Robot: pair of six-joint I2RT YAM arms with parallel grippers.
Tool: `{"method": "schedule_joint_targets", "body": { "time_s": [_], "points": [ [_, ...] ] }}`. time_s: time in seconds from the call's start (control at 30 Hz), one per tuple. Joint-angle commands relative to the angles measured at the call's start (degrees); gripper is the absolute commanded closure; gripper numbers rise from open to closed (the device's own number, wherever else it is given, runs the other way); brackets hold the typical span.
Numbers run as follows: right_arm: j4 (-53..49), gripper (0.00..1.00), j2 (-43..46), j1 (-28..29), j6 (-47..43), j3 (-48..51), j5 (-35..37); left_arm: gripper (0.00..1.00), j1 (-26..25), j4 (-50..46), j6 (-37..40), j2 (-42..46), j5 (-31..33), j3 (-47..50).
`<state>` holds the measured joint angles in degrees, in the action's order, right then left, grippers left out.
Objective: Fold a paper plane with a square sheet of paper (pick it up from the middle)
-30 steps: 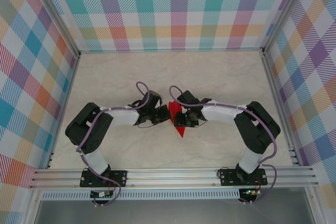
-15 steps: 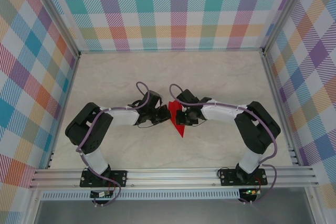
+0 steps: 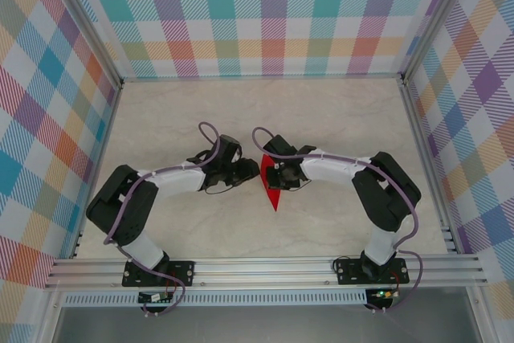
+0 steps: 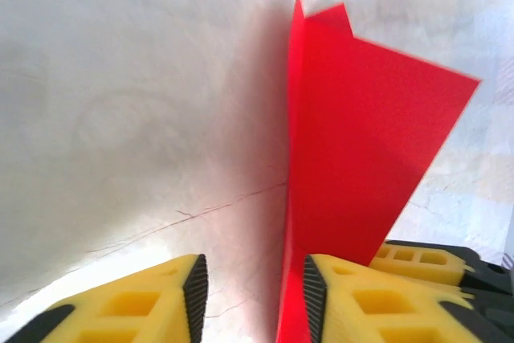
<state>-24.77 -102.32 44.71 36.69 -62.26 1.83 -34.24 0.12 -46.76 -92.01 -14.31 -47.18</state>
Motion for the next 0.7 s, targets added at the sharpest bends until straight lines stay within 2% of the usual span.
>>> {"method": "schedule_joint_targets", "body": {
  "time_s": [0.0,0.13,0.23,0.5,0.67],
  "points": [
    [-3.6,0.85,-1.8,1.1,0.7,-2.5,2.6,0.52,1.4,-8.9,-0.1,5.0,8.5,-0.3],
    [-5.5,0.84,-3.6,1.6,1.8,-4.1,3.9,0.43,2.0,-15.5,-1.5,9.0,16.8,0.3],
    [-6.6,0.83,-4.8,1.7,2.7,-5.3,4.5,0.37,2.6,-19.4,-2.5,11.2,20.3,1.1],
    [-8.2,0.79,-7.1,2.1,4.5,-7.1,5.2,0.24,3.1,-21.4,-3.5,12.6,22.5,2.2],
    [-9.2,0.82,-8.6,2.6,5.6,-7.5,6.3,0.12,3.5,-22.7,-3.6,12.6,23.5,2.4]
  ]
}}
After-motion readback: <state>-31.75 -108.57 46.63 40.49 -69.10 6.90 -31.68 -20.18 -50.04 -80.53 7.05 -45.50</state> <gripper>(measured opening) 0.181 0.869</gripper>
